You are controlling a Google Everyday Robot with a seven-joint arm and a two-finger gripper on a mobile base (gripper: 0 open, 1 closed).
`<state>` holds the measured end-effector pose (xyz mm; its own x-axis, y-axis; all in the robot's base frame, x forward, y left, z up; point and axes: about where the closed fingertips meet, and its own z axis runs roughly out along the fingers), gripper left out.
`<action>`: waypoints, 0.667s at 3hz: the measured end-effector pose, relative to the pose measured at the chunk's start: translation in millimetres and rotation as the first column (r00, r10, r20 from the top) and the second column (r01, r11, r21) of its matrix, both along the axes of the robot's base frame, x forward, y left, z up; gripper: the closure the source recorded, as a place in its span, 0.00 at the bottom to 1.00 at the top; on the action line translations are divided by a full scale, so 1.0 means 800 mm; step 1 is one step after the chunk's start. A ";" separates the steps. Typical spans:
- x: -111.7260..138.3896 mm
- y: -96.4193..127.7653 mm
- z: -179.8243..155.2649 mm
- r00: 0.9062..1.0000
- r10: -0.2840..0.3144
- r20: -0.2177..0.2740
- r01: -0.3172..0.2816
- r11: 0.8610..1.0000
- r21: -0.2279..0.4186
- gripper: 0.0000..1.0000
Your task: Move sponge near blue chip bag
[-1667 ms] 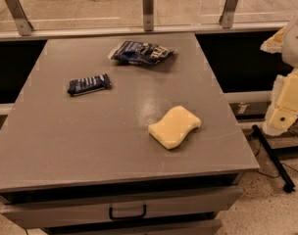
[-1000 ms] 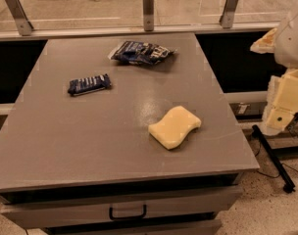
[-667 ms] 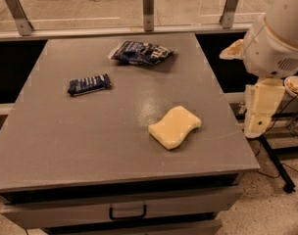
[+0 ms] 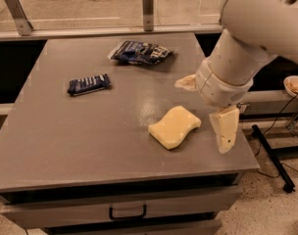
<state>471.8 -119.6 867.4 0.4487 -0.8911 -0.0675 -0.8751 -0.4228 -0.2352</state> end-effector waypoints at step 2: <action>-0.007 0.044 -0.037 0.989 0.146 -0.016 -0.146 0.988 -0.043 0.00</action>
Offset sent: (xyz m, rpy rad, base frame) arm -0.0035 0.0297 -0.0244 -0.0367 0.0083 0.1237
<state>466.4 -84.5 837.9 0.5735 -0.8184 -0.0361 -0.8061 -0.5559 -0.2031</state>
